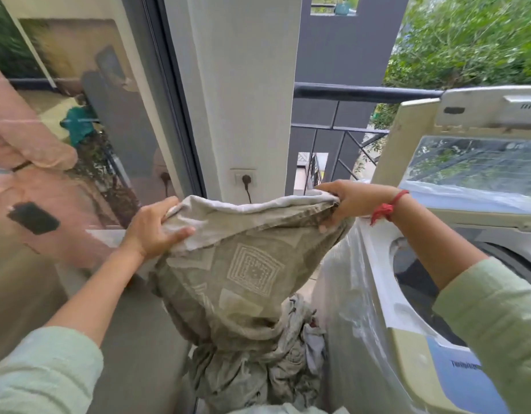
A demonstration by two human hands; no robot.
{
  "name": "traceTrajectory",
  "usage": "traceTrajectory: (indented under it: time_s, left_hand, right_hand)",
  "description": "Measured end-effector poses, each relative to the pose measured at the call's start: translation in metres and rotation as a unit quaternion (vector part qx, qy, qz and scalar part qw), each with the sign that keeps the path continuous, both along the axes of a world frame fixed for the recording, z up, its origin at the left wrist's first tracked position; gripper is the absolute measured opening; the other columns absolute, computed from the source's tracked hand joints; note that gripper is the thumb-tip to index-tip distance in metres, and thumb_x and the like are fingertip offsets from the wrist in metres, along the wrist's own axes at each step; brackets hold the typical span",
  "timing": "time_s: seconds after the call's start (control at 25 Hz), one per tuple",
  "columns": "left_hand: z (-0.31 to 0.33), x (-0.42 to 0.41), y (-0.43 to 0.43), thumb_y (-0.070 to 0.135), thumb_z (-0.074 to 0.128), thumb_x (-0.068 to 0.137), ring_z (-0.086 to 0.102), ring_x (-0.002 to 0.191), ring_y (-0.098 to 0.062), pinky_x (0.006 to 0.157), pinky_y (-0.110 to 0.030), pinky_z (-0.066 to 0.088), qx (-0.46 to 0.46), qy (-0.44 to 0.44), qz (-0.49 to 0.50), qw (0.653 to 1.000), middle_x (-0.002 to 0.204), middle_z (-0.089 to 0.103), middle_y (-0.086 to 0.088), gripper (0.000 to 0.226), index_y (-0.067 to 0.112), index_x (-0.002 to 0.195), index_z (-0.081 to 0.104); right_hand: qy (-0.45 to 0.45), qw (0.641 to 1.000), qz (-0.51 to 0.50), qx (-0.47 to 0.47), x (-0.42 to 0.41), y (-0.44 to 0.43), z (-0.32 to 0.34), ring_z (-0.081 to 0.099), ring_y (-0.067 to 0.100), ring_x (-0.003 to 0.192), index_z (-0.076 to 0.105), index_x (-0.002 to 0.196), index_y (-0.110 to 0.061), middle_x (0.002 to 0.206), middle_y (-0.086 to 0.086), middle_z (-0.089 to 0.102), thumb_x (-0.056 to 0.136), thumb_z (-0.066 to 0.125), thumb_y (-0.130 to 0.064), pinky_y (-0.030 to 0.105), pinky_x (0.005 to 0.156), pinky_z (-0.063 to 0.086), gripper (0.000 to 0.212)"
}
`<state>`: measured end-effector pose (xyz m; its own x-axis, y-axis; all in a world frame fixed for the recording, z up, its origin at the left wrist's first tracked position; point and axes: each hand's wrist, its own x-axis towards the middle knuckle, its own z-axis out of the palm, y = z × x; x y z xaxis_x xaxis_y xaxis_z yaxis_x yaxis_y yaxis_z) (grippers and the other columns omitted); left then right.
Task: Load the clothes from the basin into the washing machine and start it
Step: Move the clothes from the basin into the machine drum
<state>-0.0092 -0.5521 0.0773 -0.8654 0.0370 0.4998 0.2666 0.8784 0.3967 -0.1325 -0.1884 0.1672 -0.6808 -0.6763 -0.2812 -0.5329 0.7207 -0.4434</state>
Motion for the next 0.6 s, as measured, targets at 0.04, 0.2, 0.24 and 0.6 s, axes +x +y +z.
traceTrajectory:
  time_s: [0.04,0.2,0.24,0.6]
  left_hand:
    - [0.008,-0.004,-0.003,0.062,0.055,0.07,0.052,0.058,-0.011,0.054,-0.034,0.043,-0.107,-0.001,-0.019,0.994,0.066,0.055,0.008,0.038,0.025,0.08,0.053]
    - [0.038,-0.028,0.005,0.045,0.046,0.077,0.062,0.072,-0.034,0.06,-0.04,0.048,-0.068,0.033,0.004,0.997,0.078,0.061,-0.01,0.04,0.015,0.096,0.064]
    - [0.055,-0.038,0.011,0.039,0.046,0.079,0.06,0.073,-0.035,0.061,-0.039,0.045,-0.027,0.067,0.026,0.997,0.077,0.06,-0.013,0.039,0.01,0.094,0.067]
    - [0.23,-0.118,0.098,0.022,0.044,0.085,0.053,0.08,-0.037,0.061,-0.032,0.028,-0.014,0.271,0.099,0.957,0.085,0.056,-0.024,0.027,0.004,0.085,0.063]
  right_hand:
    - [0.043,0.997,0.002,0.067,-0.007,0.008,0.0,0.057,0.013,0.08,0.062,0.096,-0.015,0.091,0.002,0.065,0.066,0.084,-0.02,0.027,0.074,0.046,0.038]
    - [0.139,0.983,-0.115,-0.034,-0.014,0.016,-0.004,0.051,0.017,0.078,0.057,0.071,-0.014,0.073,0.004,0.057,0.078,0.07,-0.008,0.023,0.06,0.029,0.016]
    - [0.158,0.965,-0.158,-0.135,-0.015,0.017,0.002,0.05,0.016,0.077,0.059,0.068,-0.014,0.069,0.002,0.056,0.079,0.067,-0.007,0.023,0.058,0.03,0.015]
    - [0.358,0.73,-0.3,-0.499,-0.014,0.069,0.114,0.045,-0.018,0.057,0.056,0.075,-0.026,0.064,-0.019,0.051,0.066,0.044,-0.006,0.017,0.06,0.037,0.025]
